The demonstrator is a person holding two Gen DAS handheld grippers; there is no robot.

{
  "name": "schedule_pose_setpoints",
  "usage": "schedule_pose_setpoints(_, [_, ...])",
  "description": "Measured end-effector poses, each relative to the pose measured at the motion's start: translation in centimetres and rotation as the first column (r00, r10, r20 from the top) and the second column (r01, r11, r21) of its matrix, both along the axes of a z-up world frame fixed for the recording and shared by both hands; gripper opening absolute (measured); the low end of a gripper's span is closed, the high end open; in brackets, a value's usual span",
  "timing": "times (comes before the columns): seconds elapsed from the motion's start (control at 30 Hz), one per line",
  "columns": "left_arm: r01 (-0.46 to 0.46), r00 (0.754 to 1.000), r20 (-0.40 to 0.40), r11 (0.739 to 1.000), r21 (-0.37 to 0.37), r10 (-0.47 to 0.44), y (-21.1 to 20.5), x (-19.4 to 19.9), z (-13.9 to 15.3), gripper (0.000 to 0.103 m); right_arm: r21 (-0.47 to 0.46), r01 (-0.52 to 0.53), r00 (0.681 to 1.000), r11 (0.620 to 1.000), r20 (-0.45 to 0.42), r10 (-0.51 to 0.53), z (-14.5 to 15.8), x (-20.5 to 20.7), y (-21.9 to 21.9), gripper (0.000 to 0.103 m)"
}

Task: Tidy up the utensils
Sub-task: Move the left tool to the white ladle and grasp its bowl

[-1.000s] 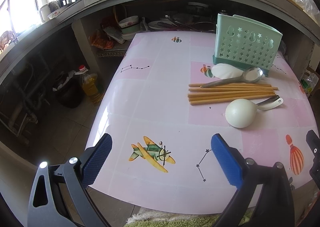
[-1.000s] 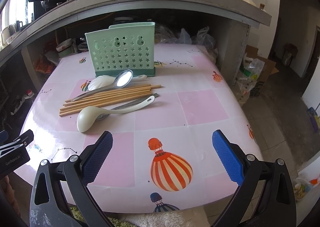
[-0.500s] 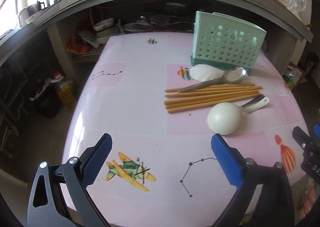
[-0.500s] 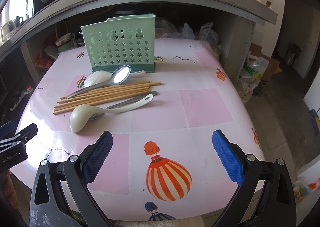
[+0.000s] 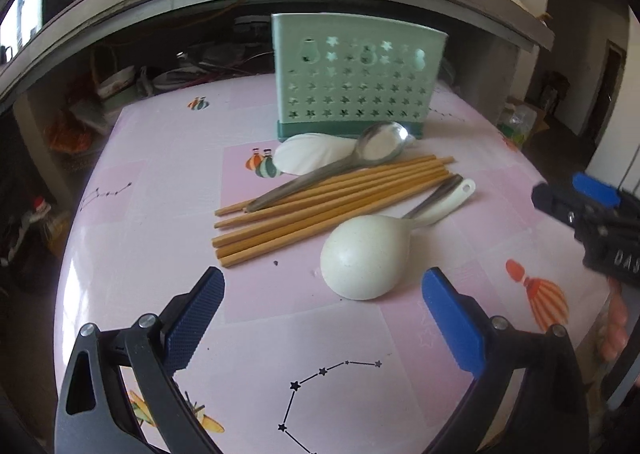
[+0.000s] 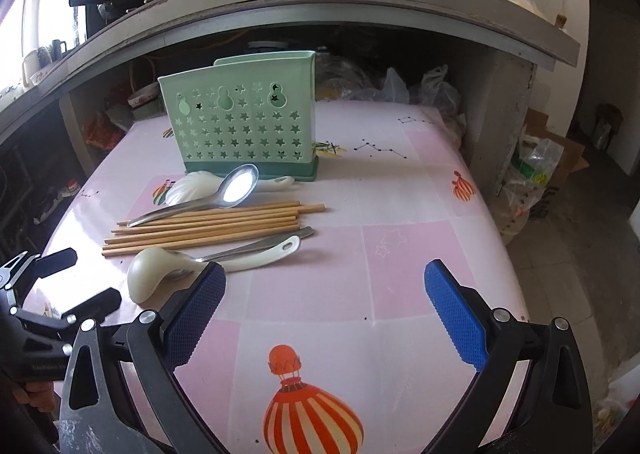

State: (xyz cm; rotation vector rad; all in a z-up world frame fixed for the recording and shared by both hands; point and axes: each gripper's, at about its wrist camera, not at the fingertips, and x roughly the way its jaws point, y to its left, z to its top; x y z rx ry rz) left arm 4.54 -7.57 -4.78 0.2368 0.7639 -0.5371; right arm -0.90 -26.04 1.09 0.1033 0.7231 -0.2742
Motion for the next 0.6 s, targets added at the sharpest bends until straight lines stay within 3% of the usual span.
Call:
schedule_pose_setpoints(0.13, [0.11, 0.99, 0.071, 0.983, 0.145, -0.121, -2.2, -1.0, -1.4, 0.081, 0.03, -0.017, 1.0, 0.999, -0.017, 0.018, -0.6, 0.7, -0.6, 0.095])
schedule_pose_setpoints(0.23, [0.143, 0.983, 0.085, 0.968, 0.208, -0.164, -3.3, -1.1, -2.1, 0.068, 0.079, -0.027, 0.999, 0.997, -0.03, 0.03, -1.0, 1.3, -1.2, 0.095])
schedule_pose_setpoints(0.47, [0.216, 0.954, 0.134, 0.923, 0.319, -0.269, -5.1, -1.1, -2.5, 0.041, 0.14, -0.019, 0.999, 0.99, -0.038, 0.024, -0.8, 1.9, -1.8, 0.095])
schedule_pose_setpoints(0.6, [0.25, 0.943, 0.137, 0.917, 0.311, -0.303, -5.0, -1.1, -1.3, 0.03, 0.156, -0.016, 0.999, 0.988, -0.035, 0.022, -0.4, 2.3, -2.0, 0.095])
